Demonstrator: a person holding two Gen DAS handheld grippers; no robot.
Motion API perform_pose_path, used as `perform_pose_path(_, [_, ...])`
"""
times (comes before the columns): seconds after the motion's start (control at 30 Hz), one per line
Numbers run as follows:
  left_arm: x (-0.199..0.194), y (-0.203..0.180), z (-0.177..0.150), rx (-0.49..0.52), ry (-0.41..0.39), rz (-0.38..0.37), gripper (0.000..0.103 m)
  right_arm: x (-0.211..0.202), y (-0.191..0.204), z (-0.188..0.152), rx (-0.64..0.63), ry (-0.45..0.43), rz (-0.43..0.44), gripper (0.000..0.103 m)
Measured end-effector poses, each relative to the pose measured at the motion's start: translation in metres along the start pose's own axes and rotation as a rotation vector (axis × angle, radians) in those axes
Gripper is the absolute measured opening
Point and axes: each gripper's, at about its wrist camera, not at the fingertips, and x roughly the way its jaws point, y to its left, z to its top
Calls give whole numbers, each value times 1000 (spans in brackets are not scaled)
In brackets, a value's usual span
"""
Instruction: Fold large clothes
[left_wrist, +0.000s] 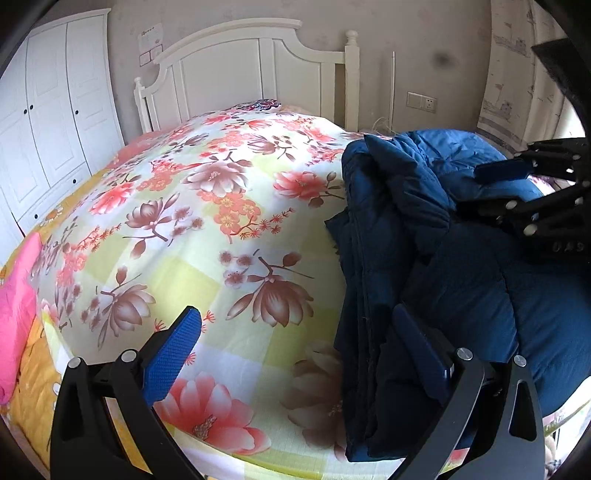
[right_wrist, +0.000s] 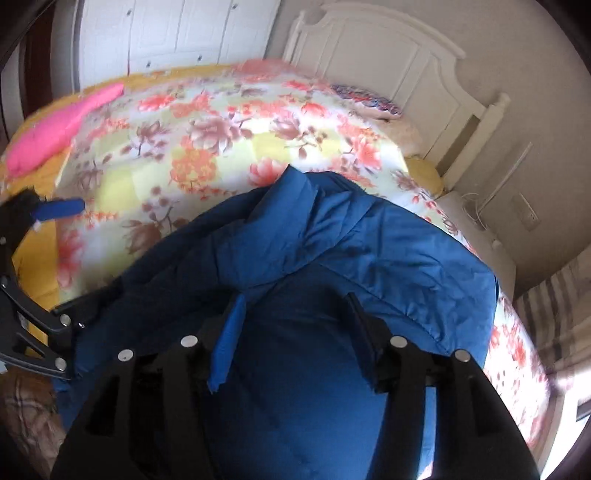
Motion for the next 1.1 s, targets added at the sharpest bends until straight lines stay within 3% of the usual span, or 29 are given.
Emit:
perform_pose_path(0.17, [-3, 5, -4, -8, 0, 8, 99, -57, 21, -23, 2, -112, -23, 70])
perform_pose_path(0.27, [-2, 4, -6, -4, 5, 13, 99, -53, 50, -59, -45, -95, -31, 70])
perform_pose_path(0.3, [-1, 2, -6, 5, 4, 22, 99, -52, 55, -70, -30, -154, -65, 70])
perform_pose_path(0.37, [-2, 1, -8, 10, -3, 28, 99, -51, 52, -80, 29, -199, -50, 70])
perform_pose_path(0.57, [-5, 2, -5, 21, 9, 41, 99, -54, 55, -89, 76, -247, -67, 70])
perform_pose_path(0.8, [-27, 1, 11, 55, -28, 96, 99, -60, 46, -96, 133, -288, 2, 71])
perform_pose_path(0.93, [-39, -4, 29, 37, -61, 47, 99, -58, 49, -97, 152, -293, 0, 71])
perform_pose_path(1.1, [-36, -47, 89, 101, -79, -86, 99, -57, 54, -98, 162, -297, -18, 71])
